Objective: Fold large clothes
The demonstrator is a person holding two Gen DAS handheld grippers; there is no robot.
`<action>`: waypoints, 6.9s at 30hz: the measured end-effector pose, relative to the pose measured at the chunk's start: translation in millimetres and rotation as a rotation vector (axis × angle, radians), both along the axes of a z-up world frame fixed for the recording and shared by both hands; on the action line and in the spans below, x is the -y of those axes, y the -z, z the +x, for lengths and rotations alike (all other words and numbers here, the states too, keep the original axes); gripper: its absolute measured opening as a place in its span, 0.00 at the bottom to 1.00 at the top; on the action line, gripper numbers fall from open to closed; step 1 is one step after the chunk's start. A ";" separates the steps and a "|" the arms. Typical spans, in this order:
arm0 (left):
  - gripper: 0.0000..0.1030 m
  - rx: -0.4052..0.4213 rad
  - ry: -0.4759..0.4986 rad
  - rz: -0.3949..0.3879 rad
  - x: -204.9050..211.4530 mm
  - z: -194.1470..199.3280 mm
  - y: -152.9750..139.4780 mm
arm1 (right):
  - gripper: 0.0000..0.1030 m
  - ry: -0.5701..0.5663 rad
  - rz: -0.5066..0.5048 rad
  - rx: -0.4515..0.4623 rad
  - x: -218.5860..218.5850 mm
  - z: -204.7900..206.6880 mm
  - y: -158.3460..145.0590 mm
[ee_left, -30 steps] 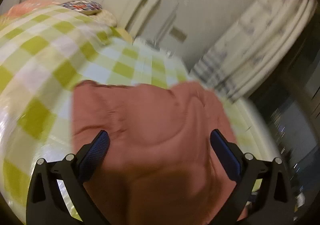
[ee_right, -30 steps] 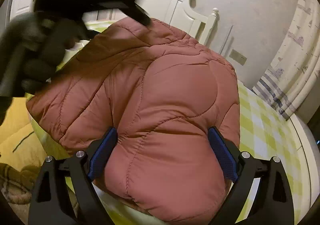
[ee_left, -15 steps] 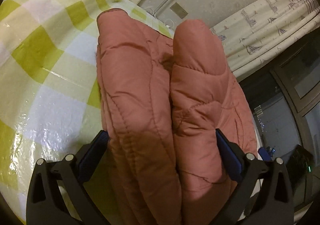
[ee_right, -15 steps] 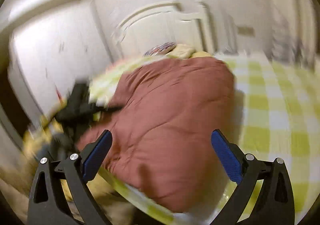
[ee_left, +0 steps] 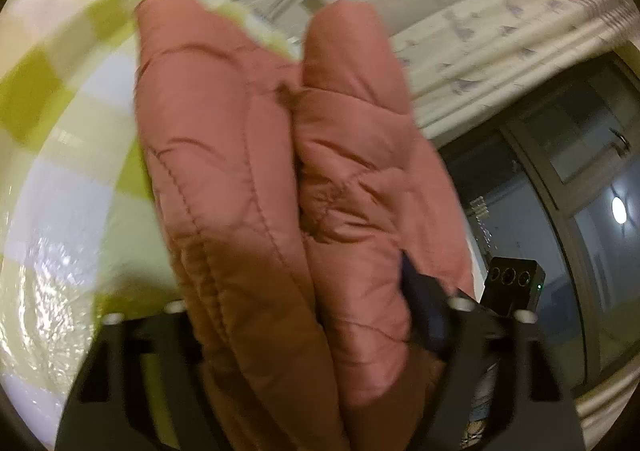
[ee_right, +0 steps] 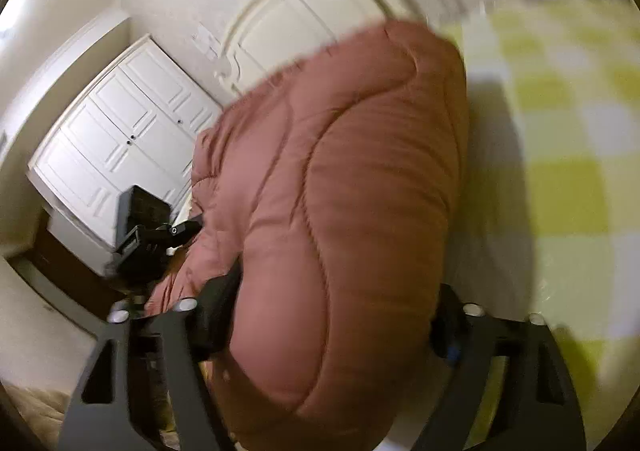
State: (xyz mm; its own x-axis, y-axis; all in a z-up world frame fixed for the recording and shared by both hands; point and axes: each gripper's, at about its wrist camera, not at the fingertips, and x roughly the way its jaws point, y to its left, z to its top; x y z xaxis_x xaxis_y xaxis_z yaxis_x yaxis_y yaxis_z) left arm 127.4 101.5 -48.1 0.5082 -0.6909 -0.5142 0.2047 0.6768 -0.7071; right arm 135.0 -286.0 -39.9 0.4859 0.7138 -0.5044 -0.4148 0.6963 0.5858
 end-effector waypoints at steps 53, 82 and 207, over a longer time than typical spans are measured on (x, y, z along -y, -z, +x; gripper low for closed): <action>0.98 0.022 0.023 0.571 204.4 249.2 -23.5 | 0.90 0.137 -0.803 0.366 -93.9 44.8 -1.5; 0.98 0.101 -0.177 0.449 153.5 216.8 -63.2 | 0.96 0.374 -0.528 0.337 13.5 14.6 -59.8; 0.98 0.493 -0.385 0.796 192.8 -111.5 -83.5 | 0.96 0.534 -0.380 0.321 21.3 -112.7 -51.8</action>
